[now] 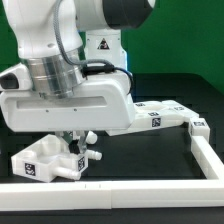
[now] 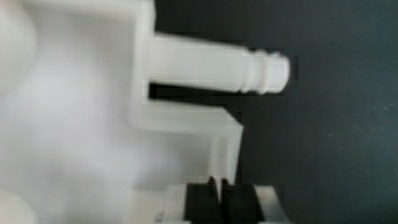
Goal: Assemble chair
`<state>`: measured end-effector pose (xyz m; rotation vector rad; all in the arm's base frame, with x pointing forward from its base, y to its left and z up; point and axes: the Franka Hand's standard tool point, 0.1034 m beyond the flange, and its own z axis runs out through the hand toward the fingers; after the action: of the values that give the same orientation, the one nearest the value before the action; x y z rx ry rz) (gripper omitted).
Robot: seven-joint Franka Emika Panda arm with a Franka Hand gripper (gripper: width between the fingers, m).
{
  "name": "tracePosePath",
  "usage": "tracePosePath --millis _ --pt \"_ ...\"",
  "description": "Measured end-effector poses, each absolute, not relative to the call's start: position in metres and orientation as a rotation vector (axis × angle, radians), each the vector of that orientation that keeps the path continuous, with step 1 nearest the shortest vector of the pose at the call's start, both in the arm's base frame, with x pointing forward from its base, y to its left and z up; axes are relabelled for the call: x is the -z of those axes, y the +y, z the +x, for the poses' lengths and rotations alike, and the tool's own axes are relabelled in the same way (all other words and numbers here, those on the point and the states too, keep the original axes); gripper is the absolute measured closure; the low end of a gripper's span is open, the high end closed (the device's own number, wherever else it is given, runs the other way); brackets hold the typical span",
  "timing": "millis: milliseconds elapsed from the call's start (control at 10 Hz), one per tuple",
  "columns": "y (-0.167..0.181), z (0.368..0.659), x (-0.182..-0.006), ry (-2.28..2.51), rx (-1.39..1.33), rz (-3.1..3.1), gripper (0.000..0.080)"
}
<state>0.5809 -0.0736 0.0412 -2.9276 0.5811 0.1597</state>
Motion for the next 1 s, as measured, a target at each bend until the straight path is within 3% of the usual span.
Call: tracePosePath --millis 200,300,400,500,600,700,800,1000 --pt "-0.077 0.582 -0.041 0.710 -0.156 -2.908 0.0794" --pt "-0.080 0.582 -0.035 0.718 -0.135 -2.916 0.0684" --pt "-0.081 0.581 -0.032 0.711 -0.131 -2.920 0.0684" --pt "-0.081 0.581 -0.030 0.708 -0.133 -2.922 0.0476" --pt "-0.081 0.580 -0.027 0.707 -0.135 -2.923 0.0476" --pt "-0.079 0.580 -0.025 0.705 -0.138 -2.925 0.0295" --pt "-0.079 0.579 -0.024 0.705 -0.141 -2.925 0.0192" --pt "-0.079 0.578 -0.016 0.702 -0.137 -2.933 0.0157"
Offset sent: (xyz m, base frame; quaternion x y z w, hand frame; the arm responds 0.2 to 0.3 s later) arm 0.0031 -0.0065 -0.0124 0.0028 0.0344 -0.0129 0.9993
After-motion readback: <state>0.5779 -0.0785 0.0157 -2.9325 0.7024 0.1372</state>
